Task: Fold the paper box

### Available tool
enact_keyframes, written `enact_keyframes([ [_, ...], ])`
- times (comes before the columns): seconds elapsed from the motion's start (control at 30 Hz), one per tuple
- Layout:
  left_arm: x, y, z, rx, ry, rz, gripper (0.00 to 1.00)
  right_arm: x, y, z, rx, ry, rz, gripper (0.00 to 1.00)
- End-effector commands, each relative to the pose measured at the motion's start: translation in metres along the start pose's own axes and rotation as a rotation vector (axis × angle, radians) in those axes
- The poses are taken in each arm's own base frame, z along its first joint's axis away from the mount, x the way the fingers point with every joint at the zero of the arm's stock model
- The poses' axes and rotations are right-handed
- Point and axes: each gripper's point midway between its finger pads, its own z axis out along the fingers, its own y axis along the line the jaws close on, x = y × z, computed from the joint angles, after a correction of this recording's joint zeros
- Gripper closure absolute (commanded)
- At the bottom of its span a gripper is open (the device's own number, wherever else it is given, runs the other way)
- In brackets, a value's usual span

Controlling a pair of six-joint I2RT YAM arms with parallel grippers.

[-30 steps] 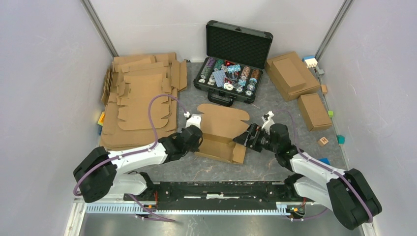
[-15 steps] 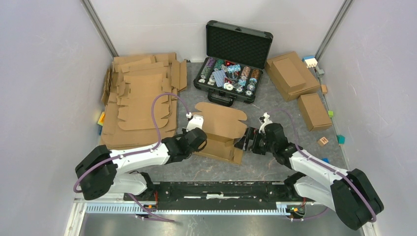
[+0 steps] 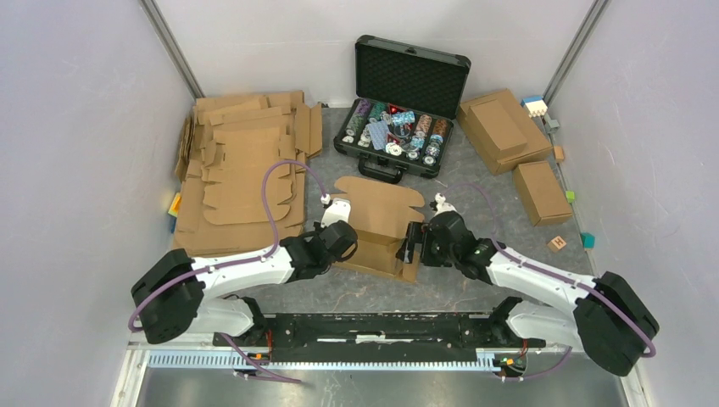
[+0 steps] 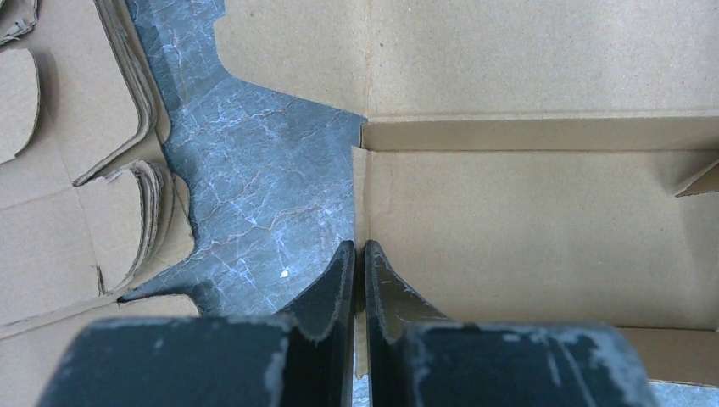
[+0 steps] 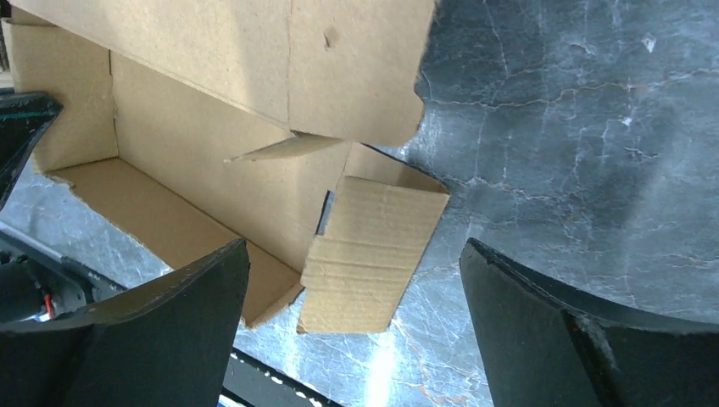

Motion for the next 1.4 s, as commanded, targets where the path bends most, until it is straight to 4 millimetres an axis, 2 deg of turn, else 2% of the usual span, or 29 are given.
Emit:
enact_keyframes([
  [0.0,-0.016,-0.005,0.0,-0.01,-0.04,-0.049,0.98,-0.014,-0.001,0.004,0.124,-0.034,0.004,0.06],
  [0.03,-0.015,-0.005,0.0,-0.012,-0.037,-0.049,0.98,-0.012,-0.002,0.006,0.139,-0.019,-0.009,0.15],
  [0.07,-0.016,-0.005,0.0,-0.013,-0.037,-0.048,0.98,-0.011,-0.003,0.006,0.157,-0.011,-0.018,0.17],
  [0.23,-0.015,-0.003,0.0,-0.021,-0.035,-0.046,0.98,-0.003,-0.019,0.001,0.232,0.0,-0.059,0.27],
  [0.37,-0.016,0.0,-0.001,-0.031,-0.041,-0.049,0.98,-0.002,-0.029,-0.009,0.26,-0.016,-0.065,0.29],
  [0.5,-0.016,0.001,-0.001,-0.035,-0.04,-0.048,0.98,0.001,-0.034,-0.016,0.257,-0.03,-0.067,0.41],
  [0.57,-0.016,0.001,-0.001,-0.037,-0.04,-0.049,0.98,0.002,-0.035,-0.018,0.247,-0.034,-0.066,0.43],
  [0.67,-0.016,0.001,-0.001,-0.038,-0.04,-0.049,0.98,0.004,-0.034,-0.018,0.228,-0.032,-0.073,0.6],
  [0.7,-0.016,0.002,-0.001,-0.04,-0.04,-0.048,0.98,0.004,-0.033,-0.017,0.222,-0.031,-0.076,0.73],
  [0.73,-0.016,0.002,-0.002,-0.04,-0.041,-0.047,0.98,0.004,-0.03,-0.017,0.21,-0.028,-0.082,0.81],
  [0.8,-0.016,0.002,-0.001,-0.042,-0.041,-0.046,0.98,0.004,-0.027,-0.016,0.196,-0.021,-0.091,0.89],
  [0.83,-0.016,0.002,-0.002,-0.042,-0.041,-0.046,0.98,0.002,-0.024,-0.016,0.188,-0.02,-0.095,0.98],
  [0.93,-0.016,0.004,-0.001,-0.05,-0.042,-0.042,0.98,-0.003,-0.013,-0.02,0.162,-0.014,-0.103,1.0],
  [1.17,-0.017,0.004,-0.001,-0.056,-0.04,-0.03,0.98,-0.025,0.027,-0.04,0.012,-0.071,-0.093,1.0],
  [1.37,-0.016,-0.001,-0.001,-0.047,-0.038,-0.013,0.98,-0.034,0.052,-0.039,-0.073,-0.076,-0.093,1.0],
])
